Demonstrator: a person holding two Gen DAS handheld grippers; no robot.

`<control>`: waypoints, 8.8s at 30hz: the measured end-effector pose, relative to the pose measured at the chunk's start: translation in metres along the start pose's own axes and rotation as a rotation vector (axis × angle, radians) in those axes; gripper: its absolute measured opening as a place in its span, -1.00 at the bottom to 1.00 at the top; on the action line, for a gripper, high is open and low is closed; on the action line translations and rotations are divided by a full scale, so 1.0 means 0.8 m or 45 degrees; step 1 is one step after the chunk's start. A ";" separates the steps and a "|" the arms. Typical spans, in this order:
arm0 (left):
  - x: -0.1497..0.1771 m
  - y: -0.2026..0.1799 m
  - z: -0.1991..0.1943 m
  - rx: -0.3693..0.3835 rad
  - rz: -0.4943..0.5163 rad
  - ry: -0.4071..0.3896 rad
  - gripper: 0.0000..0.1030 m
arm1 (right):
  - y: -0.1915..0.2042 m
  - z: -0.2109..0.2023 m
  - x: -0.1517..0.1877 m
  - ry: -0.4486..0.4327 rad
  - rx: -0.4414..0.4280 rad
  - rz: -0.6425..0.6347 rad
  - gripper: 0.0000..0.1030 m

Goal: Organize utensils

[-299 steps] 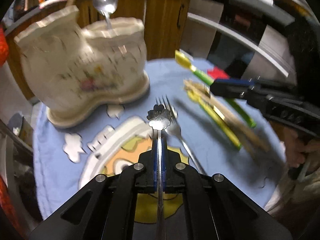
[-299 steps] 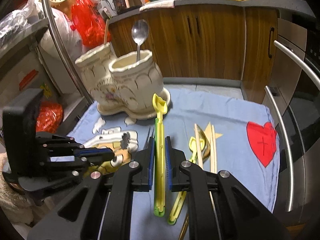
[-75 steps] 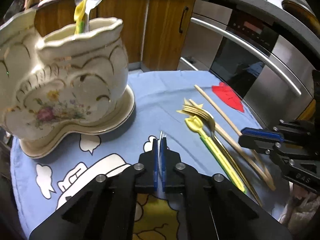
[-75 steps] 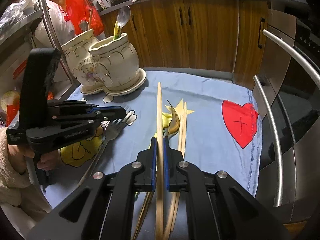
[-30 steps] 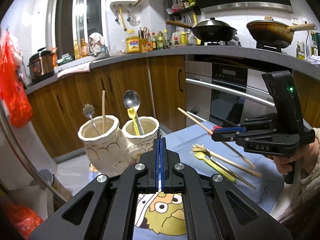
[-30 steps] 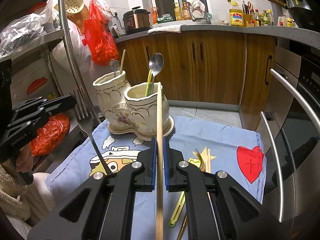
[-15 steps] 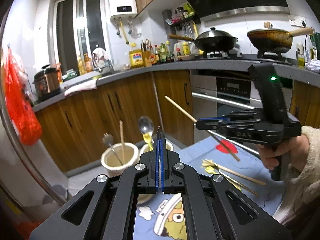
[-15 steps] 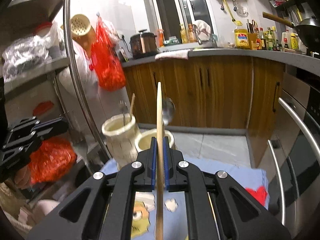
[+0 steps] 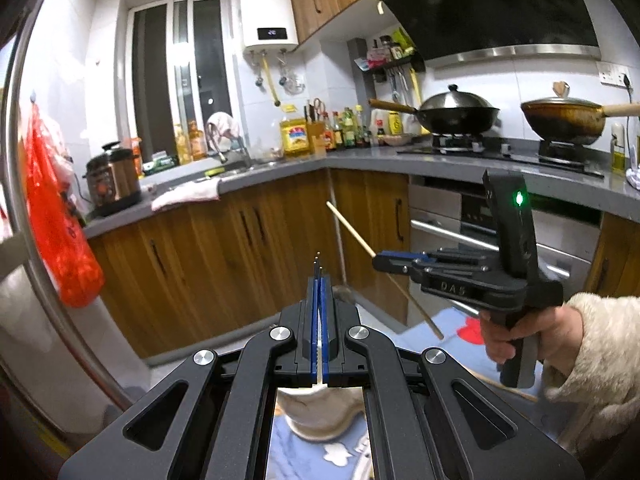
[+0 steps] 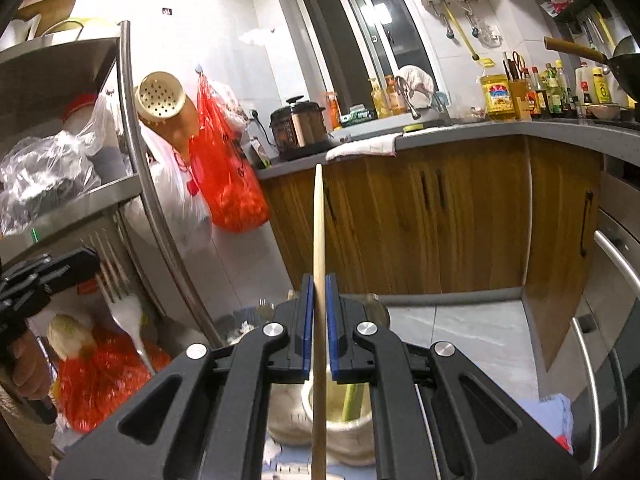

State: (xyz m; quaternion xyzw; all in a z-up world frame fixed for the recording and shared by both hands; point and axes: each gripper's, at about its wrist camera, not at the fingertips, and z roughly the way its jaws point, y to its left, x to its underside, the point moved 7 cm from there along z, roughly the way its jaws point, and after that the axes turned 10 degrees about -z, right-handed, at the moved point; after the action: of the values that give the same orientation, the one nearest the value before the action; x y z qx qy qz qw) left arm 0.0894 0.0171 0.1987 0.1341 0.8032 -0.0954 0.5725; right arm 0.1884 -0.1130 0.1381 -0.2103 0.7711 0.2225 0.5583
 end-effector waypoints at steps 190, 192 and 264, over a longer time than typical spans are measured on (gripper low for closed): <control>0.281 -0.199 0.203 0.107 -0.178 0.697 0.84 | -0.133 -0.142 0.222 0.455 0.284 0.270 -0.93; 0.285 -0.212 0.208 0.115 -0.167 0.730 0.83 | -0.133 -0.148 0.221 0.441 0.276 0.273 -0.93; 0.295 -0.266 0.248 0.224 -0.273 0.923 -1.00 | -0.112 -0.234 0.183 0.263 0.202 0.254 -0.95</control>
State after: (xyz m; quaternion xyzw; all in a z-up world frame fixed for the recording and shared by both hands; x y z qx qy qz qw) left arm 0.1249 -0.2199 -0.0889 0.1231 0.9517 -0.1695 0.2244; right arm 0.0537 -0.3052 0.0407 -0.1096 0.8566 0.1923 0.4661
